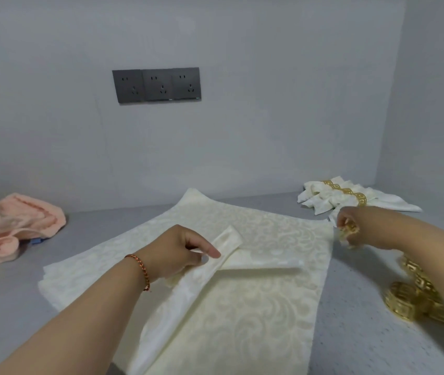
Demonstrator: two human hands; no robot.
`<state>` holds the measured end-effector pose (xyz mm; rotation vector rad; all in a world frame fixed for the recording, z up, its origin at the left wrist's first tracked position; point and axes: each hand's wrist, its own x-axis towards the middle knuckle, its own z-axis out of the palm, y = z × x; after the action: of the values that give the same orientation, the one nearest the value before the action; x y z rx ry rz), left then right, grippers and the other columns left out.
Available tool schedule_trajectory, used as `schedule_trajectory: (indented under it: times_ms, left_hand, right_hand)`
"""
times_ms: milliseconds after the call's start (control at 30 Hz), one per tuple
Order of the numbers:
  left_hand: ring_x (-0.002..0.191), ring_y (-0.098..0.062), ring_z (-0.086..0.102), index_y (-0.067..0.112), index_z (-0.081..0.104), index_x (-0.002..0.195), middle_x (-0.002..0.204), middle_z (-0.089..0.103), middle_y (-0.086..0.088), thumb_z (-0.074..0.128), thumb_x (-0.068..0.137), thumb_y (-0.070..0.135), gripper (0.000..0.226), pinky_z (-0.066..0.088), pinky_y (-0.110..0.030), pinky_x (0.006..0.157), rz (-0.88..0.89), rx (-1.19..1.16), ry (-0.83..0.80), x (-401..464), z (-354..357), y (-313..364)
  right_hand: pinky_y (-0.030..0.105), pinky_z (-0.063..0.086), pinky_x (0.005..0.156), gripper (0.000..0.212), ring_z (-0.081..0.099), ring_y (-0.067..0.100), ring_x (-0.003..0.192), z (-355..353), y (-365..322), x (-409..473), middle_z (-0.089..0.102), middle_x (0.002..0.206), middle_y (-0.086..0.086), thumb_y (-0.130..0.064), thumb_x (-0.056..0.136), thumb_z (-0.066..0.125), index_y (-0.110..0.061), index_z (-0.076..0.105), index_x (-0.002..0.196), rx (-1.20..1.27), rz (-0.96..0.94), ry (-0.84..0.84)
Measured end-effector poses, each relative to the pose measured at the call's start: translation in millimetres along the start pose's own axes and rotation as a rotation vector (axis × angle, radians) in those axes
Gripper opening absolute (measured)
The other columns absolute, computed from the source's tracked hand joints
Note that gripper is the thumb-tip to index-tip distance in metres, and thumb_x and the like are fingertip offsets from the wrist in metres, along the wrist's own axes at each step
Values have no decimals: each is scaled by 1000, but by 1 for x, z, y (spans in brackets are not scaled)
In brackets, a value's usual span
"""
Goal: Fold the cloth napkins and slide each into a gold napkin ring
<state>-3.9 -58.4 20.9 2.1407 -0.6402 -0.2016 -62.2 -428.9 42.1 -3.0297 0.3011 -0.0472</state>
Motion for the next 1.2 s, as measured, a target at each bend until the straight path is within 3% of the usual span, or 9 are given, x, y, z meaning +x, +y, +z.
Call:
schedule_trajectory:
  times_ms: [133,200,333,433,500,600,767,967,1200]
  left_hand:
    - [45,-13,31,27,79,89,53,50,5,62,88,-1,34,27,-19,44,-36,-5,43,7,-11,-11]
    - [44,-13,30,31,79,90,48,43,5,62,88,1,35,27,-20,45,-50,0,60,10,-15,-19]
    - [44,-12,33,33,79,90,51,51,9,61,88,1,36,30,-19,46,-72,-39,102,15,-19,-26]
    - [51,-11,42,32,79,89,74,70,-3,61,88,0,37,33,-17,47,-68,-106,146,13,-24,-35]
    - [55,-15,43,31,79,89,84,73,-7,61,88,-2,37,33,-17,46,-55,-114,168,12,-29,-40]
    - [45,-4,44,18,80,90,73,70,12,59,88,-10,35,33,-12,42,-35,-178,214,10,-34,-43]
    - [56,0,54,20,81,85,77,70,13,59,86,-12,39,37,-10,47,3,-219,196,4,-35,-36]
    - [59,0,53,22,81,87,80,70,15,60,86,-11,39,37,-13,51,19,-162,114,4,-32,-35]
    - [69,-4,56,30,80,87,88,71,5,61,86,-8,42,38,-16,60,66,-96,45,2,-29,-32]
  right_hand:
    - [30,55,71,27,63,18,81,-3,-41,15,64,96,-3,-7,79,75,-25,64,95,715,-222,97]
    - [34,57,76,33,66,21,84,-1,-61,19,68,94,2,3,74,77,-23,67,92,883,-300,119]
    - [32,54,82,48,65,17,90,14,-85,28,68,99,1,11,68,76,-25,65,97,937,-308,140]
    - [30,54,77,49,65,15,86,30,-86,31,67,98,-1,8,66,77,-27,62,96,869,-268,156]
    - [28,53,70,44,64,14,77,34,-80,30,68,93,0,3,66,79,-26,61,93,793,-228,147]
    - [31,55,73,41,67,18,79,33,-75,30,70,90,0,-2,65,82,-22,61,93,794,-179,134]
    - [35,55,76,40,68,24,85,39,-86,30,71,89,0,-3,64,82,-19,60,93,771,-195,104]
    - [22,53,68,42,66,10,75,42,-92,29,70,88,-2,-4,63,85,-18,60,93,795,-241,100]
    - [16,50,82,46,58,-9,91,48,-106,18,67,94,-18,-13,61,86,-32,57,91,625,-331,96]
